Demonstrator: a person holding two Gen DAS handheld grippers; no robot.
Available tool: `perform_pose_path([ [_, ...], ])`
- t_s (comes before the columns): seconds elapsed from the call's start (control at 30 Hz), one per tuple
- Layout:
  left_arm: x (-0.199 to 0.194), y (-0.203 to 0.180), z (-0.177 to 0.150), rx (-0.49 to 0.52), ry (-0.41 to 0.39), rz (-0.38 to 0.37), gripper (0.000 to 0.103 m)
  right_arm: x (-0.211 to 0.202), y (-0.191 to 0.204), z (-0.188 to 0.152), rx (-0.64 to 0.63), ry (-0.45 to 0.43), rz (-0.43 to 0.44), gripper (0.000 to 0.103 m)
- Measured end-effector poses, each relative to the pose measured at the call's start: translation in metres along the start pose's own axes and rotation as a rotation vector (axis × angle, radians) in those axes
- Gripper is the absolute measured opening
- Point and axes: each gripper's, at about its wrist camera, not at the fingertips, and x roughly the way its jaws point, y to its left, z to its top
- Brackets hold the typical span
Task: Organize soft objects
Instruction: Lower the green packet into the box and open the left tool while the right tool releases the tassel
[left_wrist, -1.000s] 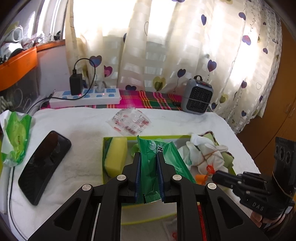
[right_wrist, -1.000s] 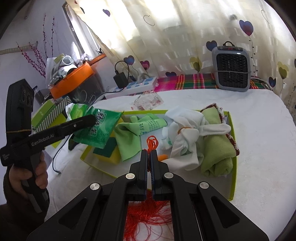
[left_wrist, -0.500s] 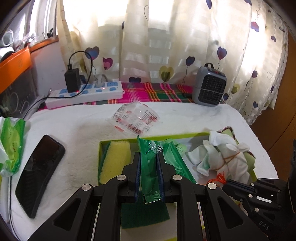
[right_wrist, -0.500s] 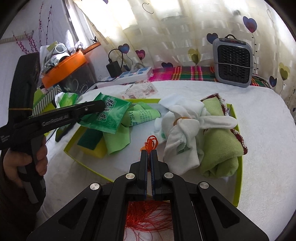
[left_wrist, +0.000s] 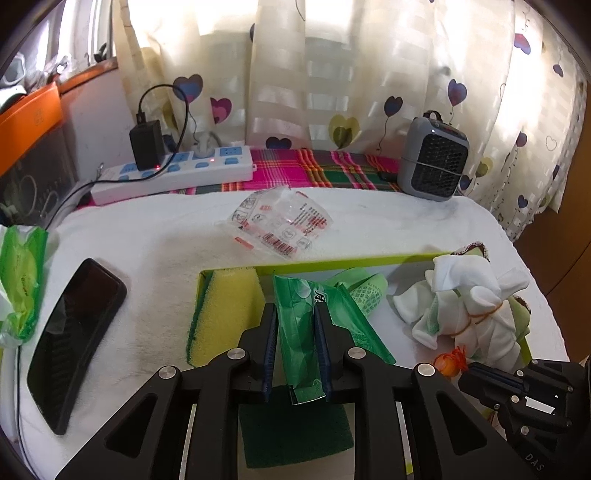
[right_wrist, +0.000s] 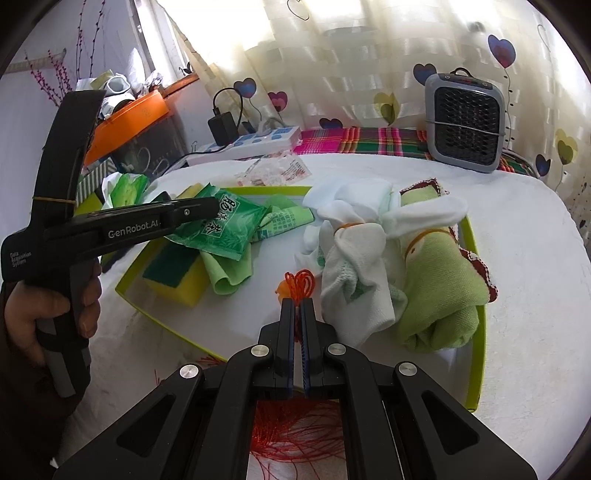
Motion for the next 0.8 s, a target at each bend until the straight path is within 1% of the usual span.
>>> perform_pose_path([
  [0.1, 0.0, 0.0, 0.001, -0.003, 0.003, -0.005, 0.018, 0.0, 0.0, 0.0, 0.004, 0.0, -0.005, 0.003],
  [0.37, 0.001, 0.0, -0.001, -0.004, 0.014, -0.008, 0.024, 0.0, -0.001, -0.001, 0.02, 0.005, -0.002, 0.003],
  [0.47, -0.001, 0.0, -0.001, -0.004, 0.014, -0.016, 0.028, 0.0, -0.001, -0.001, 0.023, 0.007, -0.004, 0.006],
  [0.6, -0.005, -0.004, -0.003, 0.008, 0.006, -0.019, 0.037, -0.004, -0.001, -0.002, 0.028, -0.001, -0.006, 0.009],
  [0.63, -0.006, -0.004, -0.003, 0.009, 0.005, -0.021, 0.039, -0.005, -0.001, -0.002, 0.032, -0.005, -0.004, 0.014],
  [0.67, -0.007, -0.005, -0.004, 0.009, 0.004, -0.023, 0.04, -0.007, -0.001, -0.003, 0.034, -0.008, -0.003, 0.021],
  [0.7, -0.008, -0.005, -0.004, 0.008, 0.004, -0.027, 0.041, -0.008, -0.001, -0.004, 0.036, -0.01, -0.001, 0.025],
  [0.73, -0.009, -0.005, -0.004, 0.007, 0.003, -0.028, 0.042, -0.009, -0.001, -0.004, 0.037, -0.013, 0.0, 0.033],
  [0.77, -0.01, -0.005, -0.005, 0.008, 0.002, -0.027, 0.043, -0.01, -0.001, -0.004, 0.037, -0.017, 0.0, 0.037],
  [0.8, -0.01, -0.005, -0.005, 0.009, 0.001, -0.027, 0.044, -0.01, 0.0, -0.004, 0.036, -0.018, 0.002, 0.038],
])
